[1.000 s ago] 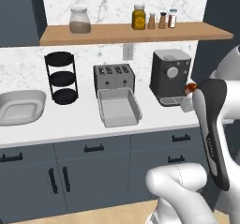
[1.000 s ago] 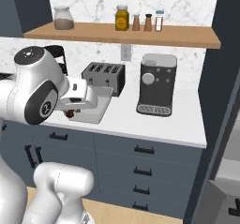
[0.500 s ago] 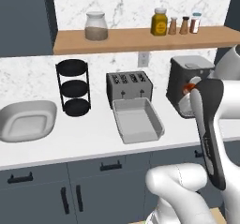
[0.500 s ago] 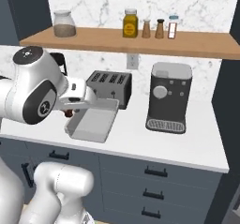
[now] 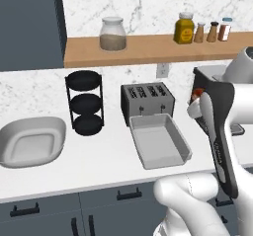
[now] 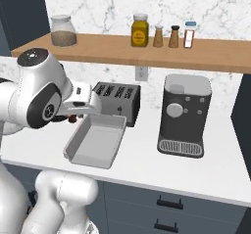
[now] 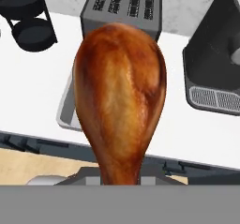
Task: Place one garlic and one chicken drumstick in each tupperware on the nearby counter, to pack two identical lunches.
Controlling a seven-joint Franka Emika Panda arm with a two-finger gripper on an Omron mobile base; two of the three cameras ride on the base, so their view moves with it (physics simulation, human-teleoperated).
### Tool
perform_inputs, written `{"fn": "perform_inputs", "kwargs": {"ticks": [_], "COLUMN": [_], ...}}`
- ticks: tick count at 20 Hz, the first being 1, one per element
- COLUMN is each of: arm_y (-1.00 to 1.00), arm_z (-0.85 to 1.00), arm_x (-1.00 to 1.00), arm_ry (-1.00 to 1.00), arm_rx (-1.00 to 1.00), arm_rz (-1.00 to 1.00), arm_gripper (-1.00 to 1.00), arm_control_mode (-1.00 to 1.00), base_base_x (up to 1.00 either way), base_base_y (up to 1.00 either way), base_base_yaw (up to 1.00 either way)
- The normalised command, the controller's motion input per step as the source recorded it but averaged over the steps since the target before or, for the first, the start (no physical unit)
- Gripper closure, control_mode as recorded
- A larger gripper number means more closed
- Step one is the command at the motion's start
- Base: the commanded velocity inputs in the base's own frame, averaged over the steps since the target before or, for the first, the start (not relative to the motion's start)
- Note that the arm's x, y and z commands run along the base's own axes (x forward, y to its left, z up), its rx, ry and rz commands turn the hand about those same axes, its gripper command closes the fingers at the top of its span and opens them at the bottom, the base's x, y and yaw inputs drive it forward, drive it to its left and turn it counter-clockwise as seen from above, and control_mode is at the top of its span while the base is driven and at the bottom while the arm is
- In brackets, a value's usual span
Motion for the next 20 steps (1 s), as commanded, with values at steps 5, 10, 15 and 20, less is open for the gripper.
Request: {"fn": "perform_inputs", "kwargs": {"ticks": [5, 10, 15, 20], "arm_y": [0.07, 0.30, 0.58, 0.33], "arm_z": [-0.91, -0.98, -0.27, -0.13], "arm_x": [0.49, 0.37, 0.05, 0.39], "arm_ry": [0.24, 0.20, 0.25, 0.30], "arm_rx": [0.22, 0.13, -0.09, -0.16], "arm_rz": [0.00, 0.03, 0.07, 0.00], "arm_gripper": [1.00, 1.00, 1.00, 1.00], "arm_control_mode": [-1.00, -1.00, -1.00, -1.00], "base_base_x": [0.00, 0.00, 0.00, 0.00], "base_base_y": [0.00, 0.00, 0.00, 0.00], "base_base_yaw": [0.00, 0.00, 0.00, 0.00]}}
